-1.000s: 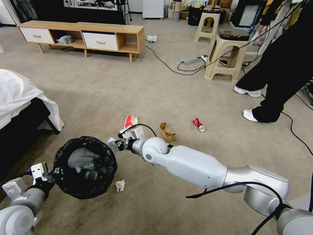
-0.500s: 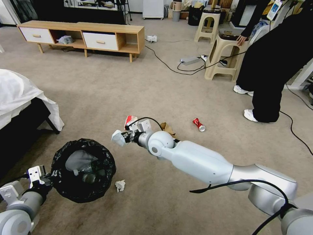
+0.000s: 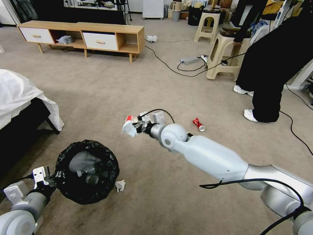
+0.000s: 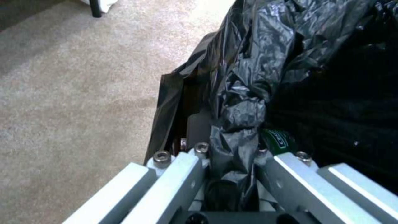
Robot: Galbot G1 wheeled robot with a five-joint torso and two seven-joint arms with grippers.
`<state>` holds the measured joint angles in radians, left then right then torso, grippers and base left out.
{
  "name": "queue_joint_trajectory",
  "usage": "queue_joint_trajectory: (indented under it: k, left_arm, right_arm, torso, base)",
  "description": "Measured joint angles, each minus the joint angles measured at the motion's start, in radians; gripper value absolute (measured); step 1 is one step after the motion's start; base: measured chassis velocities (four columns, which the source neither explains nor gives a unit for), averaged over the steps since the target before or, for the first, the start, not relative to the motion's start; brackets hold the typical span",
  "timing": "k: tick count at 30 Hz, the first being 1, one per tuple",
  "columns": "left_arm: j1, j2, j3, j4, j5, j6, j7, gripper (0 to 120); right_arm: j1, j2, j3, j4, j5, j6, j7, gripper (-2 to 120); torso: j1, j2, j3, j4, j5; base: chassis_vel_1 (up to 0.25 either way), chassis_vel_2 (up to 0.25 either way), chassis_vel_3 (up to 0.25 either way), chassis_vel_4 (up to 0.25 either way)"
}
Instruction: Pick up the trash bin, then pick up the garbage from the floor and place it into the trash bin.
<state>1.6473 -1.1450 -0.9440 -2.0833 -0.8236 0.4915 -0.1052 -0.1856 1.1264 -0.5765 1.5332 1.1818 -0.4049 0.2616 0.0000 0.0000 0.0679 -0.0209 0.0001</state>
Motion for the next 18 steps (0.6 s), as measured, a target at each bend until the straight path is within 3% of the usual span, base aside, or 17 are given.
queue_joint_trajectory:
  k: [8,18]
  left_arm:
    - [0.009,0.014,-0.007,-0.03,-0.015,0.009,0.001,1]
    - [0.021,0.006,-0.035,-0.074,-0.02,0.024,0.0,1]
  right_arm:
    - [0.057,-0.077,0.025,0.17,0.07,0.0,0.009,0]
    - [0.156,-0.106,0.029,0.348,0.16,-0.002,0.025,0]
  torso:
    - [0.0,0.0,0.0,0.0001,0.0001]
    - [0.0,0.0,0.0,0.0002,-0.0001]
  base:
    - [0.0,0.0,0.0,0.0]
    - [0.0,0.0,0.0,0.0]
